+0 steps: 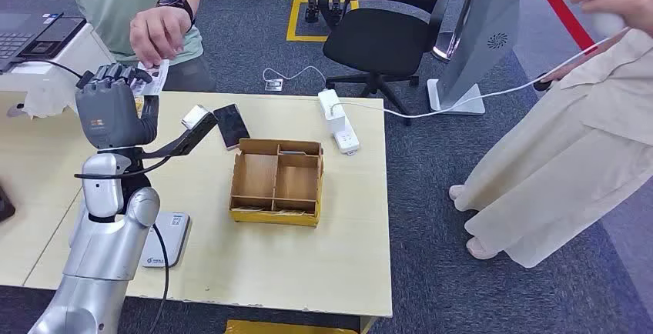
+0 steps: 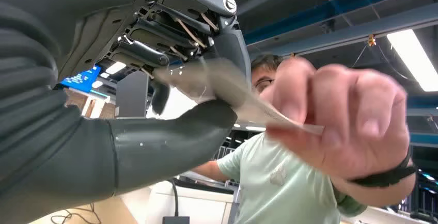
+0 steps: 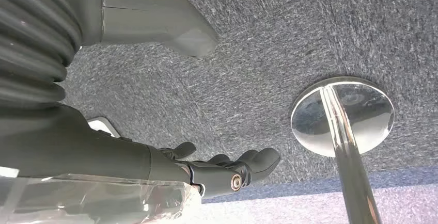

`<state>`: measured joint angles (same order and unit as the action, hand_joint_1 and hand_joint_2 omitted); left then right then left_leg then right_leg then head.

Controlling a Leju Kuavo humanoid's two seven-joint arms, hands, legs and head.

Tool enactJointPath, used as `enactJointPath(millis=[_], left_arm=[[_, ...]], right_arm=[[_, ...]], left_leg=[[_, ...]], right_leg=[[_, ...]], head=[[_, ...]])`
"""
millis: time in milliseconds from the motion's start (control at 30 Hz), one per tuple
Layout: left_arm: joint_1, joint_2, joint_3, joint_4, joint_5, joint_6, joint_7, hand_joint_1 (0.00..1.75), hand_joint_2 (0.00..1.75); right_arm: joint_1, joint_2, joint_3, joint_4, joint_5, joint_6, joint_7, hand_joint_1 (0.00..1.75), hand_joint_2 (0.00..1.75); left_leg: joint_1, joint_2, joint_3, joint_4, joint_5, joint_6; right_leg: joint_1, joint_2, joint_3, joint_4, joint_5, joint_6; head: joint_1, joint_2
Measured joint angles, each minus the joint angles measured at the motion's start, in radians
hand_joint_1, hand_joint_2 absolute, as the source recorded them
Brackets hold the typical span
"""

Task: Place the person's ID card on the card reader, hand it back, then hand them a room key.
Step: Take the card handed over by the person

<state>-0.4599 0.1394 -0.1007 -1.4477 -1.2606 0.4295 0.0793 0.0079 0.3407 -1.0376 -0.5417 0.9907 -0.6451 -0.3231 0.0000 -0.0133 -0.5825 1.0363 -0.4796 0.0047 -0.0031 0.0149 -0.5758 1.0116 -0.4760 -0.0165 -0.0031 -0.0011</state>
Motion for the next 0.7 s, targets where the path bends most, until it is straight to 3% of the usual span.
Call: enactJointPath(millis=[700], left_arm=[[0.000, -0.020, 0.000, 0.000, 0.015, -0.003, -0.003, 1.75, 1.75]], right_arm=[[0.000, 0.000, 0.000, -0.008, -0.004, -0.005, 0.001, 0.00, 1.75]], left_leg=[[0.000, 0.000, 0.000, 0.000, 0.000, 0.000]], right_leg=[[0.000, 0.000, 0.000, 0.000, 0.000, 0.000]], head=[[0.000, 0.000]])
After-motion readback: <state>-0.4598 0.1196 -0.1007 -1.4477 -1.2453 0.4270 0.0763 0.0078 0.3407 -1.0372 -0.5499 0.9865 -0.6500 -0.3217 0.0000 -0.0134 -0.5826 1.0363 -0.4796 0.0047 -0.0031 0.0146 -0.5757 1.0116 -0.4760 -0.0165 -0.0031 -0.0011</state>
